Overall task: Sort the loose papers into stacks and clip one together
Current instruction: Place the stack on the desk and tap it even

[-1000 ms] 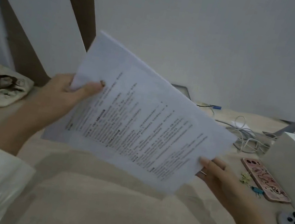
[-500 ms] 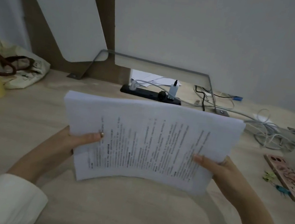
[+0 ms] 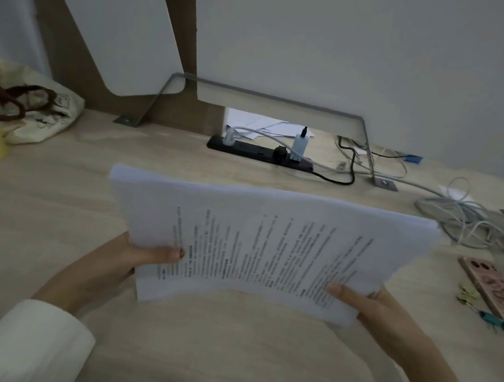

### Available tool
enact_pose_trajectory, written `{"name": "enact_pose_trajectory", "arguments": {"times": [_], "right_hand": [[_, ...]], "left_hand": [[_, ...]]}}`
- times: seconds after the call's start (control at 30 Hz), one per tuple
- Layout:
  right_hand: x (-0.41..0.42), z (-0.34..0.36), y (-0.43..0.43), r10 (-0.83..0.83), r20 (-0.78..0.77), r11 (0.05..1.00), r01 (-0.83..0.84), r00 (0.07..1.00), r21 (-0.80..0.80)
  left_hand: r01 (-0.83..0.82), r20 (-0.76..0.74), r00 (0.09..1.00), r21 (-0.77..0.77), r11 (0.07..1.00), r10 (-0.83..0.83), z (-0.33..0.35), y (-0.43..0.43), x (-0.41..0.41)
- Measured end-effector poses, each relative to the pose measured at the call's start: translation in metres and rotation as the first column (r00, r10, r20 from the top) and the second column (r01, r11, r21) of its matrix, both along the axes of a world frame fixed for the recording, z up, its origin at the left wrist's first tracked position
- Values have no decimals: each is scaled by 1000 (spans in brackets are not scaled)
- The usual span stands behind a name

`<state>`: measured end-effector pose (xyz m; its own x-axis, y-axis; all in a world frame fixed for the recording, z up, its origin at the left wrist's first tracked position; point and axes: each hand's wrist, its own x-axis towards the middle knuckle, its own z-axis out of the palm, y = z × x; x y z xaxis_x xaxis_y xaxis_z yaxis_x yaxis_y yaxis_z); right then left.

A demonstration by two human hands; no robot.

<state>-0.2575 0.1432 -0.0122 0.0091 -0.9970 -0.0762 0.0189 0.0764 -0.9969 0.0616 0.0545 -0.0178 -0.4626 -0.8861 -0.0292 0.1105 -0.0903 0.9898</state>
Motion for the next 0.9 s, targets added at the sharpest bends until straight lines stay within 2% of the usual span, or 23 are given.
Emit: {"name": "enact_pose_trajectory", "arguments": {"times": [0.2, 0.33, 0.47, 0.6, 0.63, 0.7, 0.73, 0.8, 0.83, 0.9], "right_hand": [[-5, 3, -1, -21, 46, 999, 22, 999, -37], [-1, -6, 1, -55, 1, 998, 55, 998, 32], [-2, 1, 2, -32, 30, 998, 31, 999, 61], [2, 7, 3, -68, 96, 989, 54, 993, 136], [5, 6, 3, -98, 116, 983, 78, 988, 166], [14, 1, 3, -148, 196, 973, 106, 969, 206], [19, -2, 3, -173, 259, 970, 118, 950, 214], [31, -8, 2, -234, 375, 962, 159, 897, 221], [38, -10, 1, -258, 424, 959, 179, 868, 219], [54, -14, -3, -286, 500, 956, 211, 817, 202]], "left_hand": [[5, -23, 1000, 4, 1000, -5, -5, -6, -3], [-3, -26, 1000, 120, 993, 6, -20, -6, -6], [59, 48, 997, 112, 992, -65, -7, -11, -2], [76, 14, 996, 275, 959, -83, 13, -14, 1], [63, -15, 998, 314, 947, -62, 17, -12, -1], [-37, -162, 981, 363, 931, 103, 26, -12, 1], [-5, -280, 952, 398, 917, 126, 31, -13, 1], [182, -537, 840, 415, 891, 78, 38, -12, 3], [175, -557, 825, 410, 895, 94, 40, -11, 2], [23, -421, 895, 374, 927, 147, 39, -12, -10]]}}
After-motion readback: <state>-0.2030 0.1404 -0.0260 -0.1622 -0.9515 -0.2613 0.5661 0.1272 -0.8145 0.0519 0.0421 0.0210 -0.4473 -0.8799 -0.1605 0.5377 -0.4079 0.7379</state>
